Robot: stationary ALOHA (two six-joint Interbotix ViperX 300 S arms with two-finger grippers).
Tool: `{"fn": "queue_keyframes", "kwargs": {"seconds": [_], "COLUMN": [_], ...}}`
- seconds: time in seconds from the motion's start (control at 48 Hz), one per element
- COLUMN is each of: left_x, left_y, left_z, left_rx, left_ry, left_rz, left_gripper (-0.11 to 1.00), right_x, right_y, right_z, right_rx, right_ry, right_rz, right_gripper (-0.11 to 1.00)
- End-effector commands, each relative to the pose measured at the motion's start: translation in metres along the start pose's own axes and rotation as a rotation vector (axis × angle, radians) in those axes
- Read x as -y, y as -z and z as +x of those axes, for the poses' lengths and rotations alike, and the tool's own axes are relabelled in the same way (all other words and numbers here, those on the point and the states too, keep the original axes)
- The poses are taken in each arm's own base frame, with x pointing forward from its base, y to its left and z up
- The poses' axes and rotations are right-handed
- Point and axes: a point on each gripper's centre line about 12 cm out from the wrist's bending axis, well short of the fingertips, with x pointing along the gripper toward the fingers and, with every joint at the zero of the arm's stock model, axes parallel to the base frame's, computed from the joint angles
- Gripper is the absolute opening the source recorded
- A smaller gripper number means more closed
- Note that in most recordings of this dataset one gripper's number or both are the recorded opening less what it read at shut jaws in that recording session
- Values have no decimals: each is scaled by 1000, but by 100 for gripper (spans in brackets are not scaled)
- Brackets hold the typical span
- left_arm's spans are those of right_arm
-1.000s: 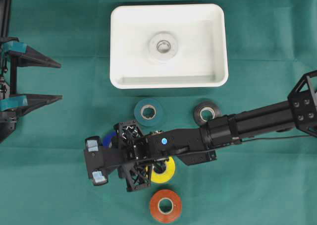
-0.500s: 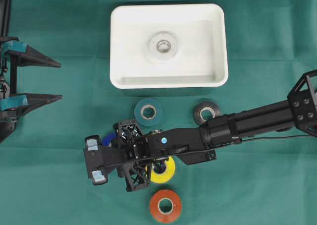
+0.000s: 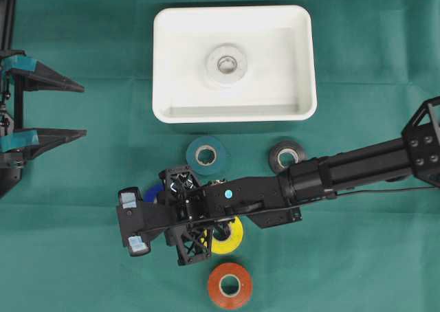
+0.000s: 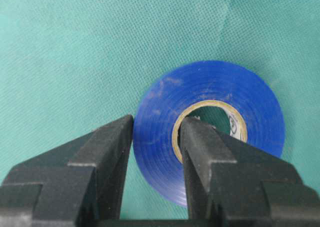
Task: Pick up the tape from a random location and place it into the white case.
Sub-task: 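Close the right gripper on the blue roll's rim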
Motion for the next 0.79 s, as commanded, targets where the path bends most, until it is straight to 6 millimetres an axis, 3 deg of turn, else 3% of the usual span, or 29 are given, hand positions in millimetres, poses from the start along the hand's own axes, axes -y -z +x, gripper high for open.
{"fn": "queue_keyframes", "kwargs": {"seconds": [0.0,0.563,0.771], "left_x": [0,-1,0], "left_y": [-4,-3,-3], "left_z": [1,1,1], "left_rx": [5,3,0], "left_ry": [-3,-3,-1], "left_rz": [-4,1,0], "left_gripper": [93,93,93], "right_x": [-2,-4,-4], "right_y": [-33,-62,-70], "right_z": [-46,-139,-166], "right_rx": [99,130,120], "right_ry": [-9,-7,9], "right_rz": [4,2,-9], "right_gripper": [31,31,31]}}
